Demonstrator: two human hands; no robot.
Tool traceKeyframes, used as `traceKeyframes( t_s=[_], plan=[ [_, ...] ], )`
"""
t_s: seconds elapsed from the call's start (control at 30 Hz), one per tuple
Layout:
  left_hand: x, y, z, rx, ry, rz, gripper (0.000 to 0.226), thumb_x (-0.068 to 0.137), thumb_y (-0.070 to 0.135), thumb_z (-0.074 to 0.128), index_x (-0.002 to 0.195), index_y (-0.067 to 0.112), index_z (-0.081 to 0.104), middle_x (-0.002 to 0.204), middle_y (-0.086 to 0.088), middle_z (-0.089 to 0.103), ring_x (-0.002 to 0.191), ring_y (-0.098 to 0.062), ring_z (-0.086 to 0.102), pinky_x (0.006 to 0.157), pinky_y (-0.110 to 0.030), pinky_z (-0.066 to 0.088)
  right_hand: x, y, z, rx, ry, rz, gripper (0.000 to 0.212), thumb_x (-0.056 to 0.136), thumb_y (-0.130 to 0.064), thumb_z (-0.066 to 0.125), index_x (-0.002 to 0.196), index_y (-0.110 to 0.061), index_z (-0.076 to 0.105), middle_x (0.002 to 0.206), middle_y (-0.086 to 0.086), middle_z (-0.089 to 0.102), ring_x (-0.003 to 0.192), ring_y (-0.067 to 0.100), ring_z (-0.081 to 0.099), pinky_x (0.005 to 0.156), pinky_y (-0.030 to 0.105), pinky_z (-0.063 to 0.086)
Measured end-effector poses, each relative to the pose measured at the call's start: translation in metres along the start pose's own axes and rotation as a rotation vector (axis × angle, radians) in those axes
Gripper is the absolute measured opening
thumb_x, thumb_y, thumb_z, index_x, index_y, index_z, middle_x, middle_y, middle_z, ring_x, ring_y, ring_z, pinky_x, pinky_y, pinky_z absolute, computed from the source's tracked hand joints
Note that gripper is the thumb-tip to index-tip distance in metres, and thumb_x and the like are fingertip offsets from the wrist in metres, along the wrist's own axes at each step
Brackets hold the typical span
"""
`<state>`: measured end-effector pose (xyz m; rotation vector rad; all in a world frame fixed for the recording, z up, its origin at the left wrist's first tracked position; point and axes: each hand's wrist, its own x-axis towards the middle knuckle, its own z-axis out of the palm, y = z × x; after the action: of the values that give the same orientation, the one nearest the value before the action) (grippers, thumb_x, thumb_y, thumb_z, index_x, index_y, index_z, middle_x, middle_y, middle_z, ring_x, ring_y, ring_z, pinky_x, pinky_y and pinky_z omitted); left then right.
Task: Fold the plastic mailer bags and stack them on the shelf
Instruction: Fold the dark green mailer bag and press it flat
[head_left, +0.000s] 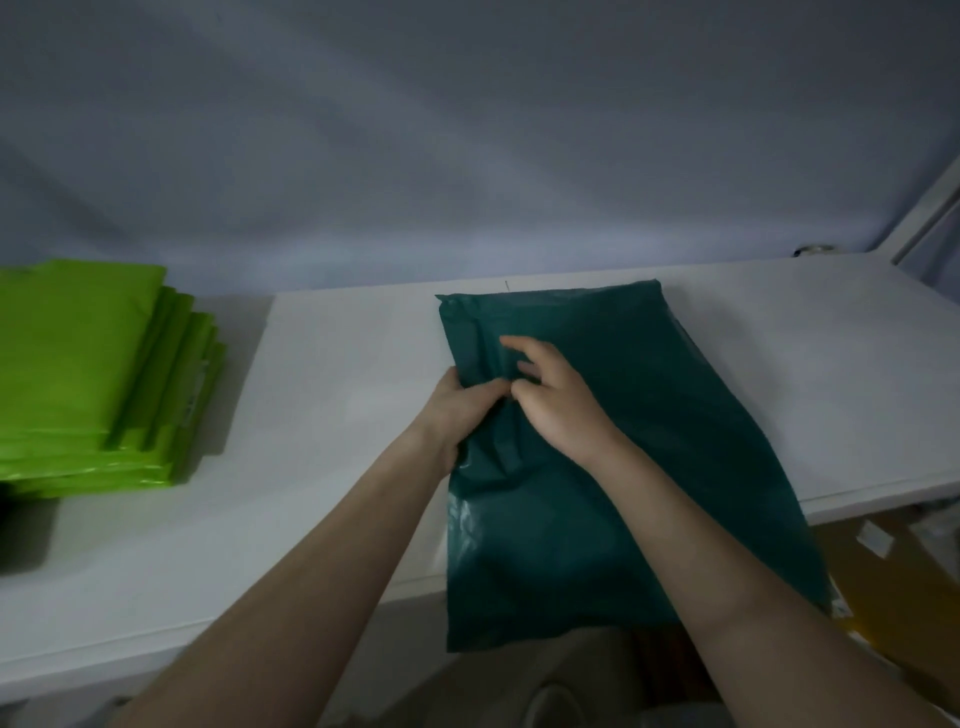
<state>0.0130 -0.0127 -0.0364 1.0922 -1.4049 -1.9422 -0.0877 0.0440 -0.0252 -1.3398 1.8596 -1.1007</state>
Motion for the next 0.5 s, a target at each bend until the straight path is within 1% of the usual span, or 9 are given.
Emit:
traceKeyframes(
  t_s=[0.03, 0.1, 0.2, 0.27, 0.33, 0.37, 0.43, 0.5],
  plan=[
    [-0.001, 0.0, -0.006, 0.016, 0.009, -0.009, 0.031, 0.084, 0.003, 0.061, 0.115, 0.007, 0.06, 0.101, -0.011, 0.069, 0.08, -0.018, 0.067, 0.061, -0.023, 0.057, -0.001, 0.001, 0.0, -0.041, 0.0, -0.013, 0.049, 0.092, -0.004, 0.04, 0.138, -0.019, 0.041, 0.142, -0.001, 0.037, 0.131, 0.013, 0.037, 0.102, 0.021, 0.031],
    [-0.001, 0.003, -0.018, 0.044, 0.036, -0.028, 0.039, 0.08, -0.003, 0.065, 0.117, 0.006, 0.059, 0.105, -0.012, 0.068, 0.081, -0.02, 0.066, 0.062, -0.024, 0.058, -0.001, 0.004, -0.003, -0.15, 0.02, -0.04, 0.045, 0.091, -0.005, 0.044, 0.135, -0.017, 0.045, 0.138, -0.001, 0.038, 0.127, 0.012, 0.038, 0.096, 0.016, 0.029],
    [0.001, 0.008, -0.035, 0.139, 0.085, -0.027, 0.045, 0.077, -0.005, 0.066, 0.119, 0.008, 0.056, 0.11, -0.009, 0.066, 0.086, -0.021, 0.064, 0.066, -0.026, 0.055, -0.003, 0.009, -0.009, -0.369, 0.045, -0.079, 0.044, 0.089, -0.006, 0.049, 0.131, -0.016, 0.048, 0.132, 0.0, 0.04, 0.125, 0.015, 0.036, 0.095, 0.014, 0.026],
    [0.002, 0.011, -0.047, 0.287, 0.137, -0.002, 0.048, 0.075, -0.005, 0.066, 0.12, 0.01, 0.055, 0.11, -0.007, 0.065, 0.09, -0.023, 0.063, 0.071, -0.028, 0.052, -0.003, 0.01, -0.01, -0.466, 0.044, -0.08, 0.044, 0.088, -0.007, 0.05, 0.132, -0.016, 0.048, 0.133, -0.001, 0.041, 0.126, 0.017, 0.033, 0.101, 0.021, 0.029],
    [0.002, 0.015, -0.058, 0.441, 0.161, 0.039, 0.048, 0.075, -0.004, 0.065, 0.12, 0.011, 0.056, 0.108, -0.006, 0.065, 0.091, -0.023, 0.061, 0.072, -0.026, 0.049, -0.003, 0.008, -0.009, -0.512, 0.035, -0.088, 0.046, 0.088, -0.011, 0.052, 0.133, -0.017, 0.047, 0.135, -0.002, 0.042, 0.127, 0.017, 0.033, 0.106, 0.033, 0.033],
    [0.002, 0.016, -0.062, 0.507, 0.157, 0.054, 0.048, 0.074, -0.004, 0.064, 0.118, 0.012, 0.057, 0.107, -0.005, 0.065, 0.091, -0.023, 0.061, 0.073, -0.027, 0.05, -0.003, 0.007, -0.008, -0.535, 0.033, -0.102, 0.046, 0.089, -0.014, 0.053, 0.134, -0.018, 0.046, 0.136, -0.002, 0.043, 0.128, 0.017, 0.033, 0.106, 0.038, 0.034],
    [0.0, 0.018, -0.071, 0.604, 0.144, 0.065, 0.047, 0.072, -0.004, 0.064, 0.115, 0.015, 0.059, 0.107, -0.006, 0.066, 0.095, -0.024, 0.061, 0.081, -0.03, 0.051, -0.002, 0.003, -0.002, -0.583, 0.019, -0.14, 0.048, 0.09, -0.021, 0.053, 0.137, -0.019, 0.043, 0.139, -0.004, 0.042, 0.129, 0.016, 0.033, 0.106, 0.042, 0.034],
    [-0.001, 0.018, -0.079, 0.694, 0.143, 0.081, 0.05, 0.072, -0.002, 0.064, 0.117, 0.017, 0.058, 0.111, -0.005, 0.065, 0.102, -0.025, 0.06, 0.09, -0.034, 0.049, -0.002, 0.0, 0.004, -0.63, -0.022, -0.157, 0.053, 0.09, -0.028, 0.054, 0.14, -0.021, 0.039, 0.143, -0.005, 0.038, 0.132, 0.016, 0.03, 0.107, 0.04, 0.032]
  ],
)
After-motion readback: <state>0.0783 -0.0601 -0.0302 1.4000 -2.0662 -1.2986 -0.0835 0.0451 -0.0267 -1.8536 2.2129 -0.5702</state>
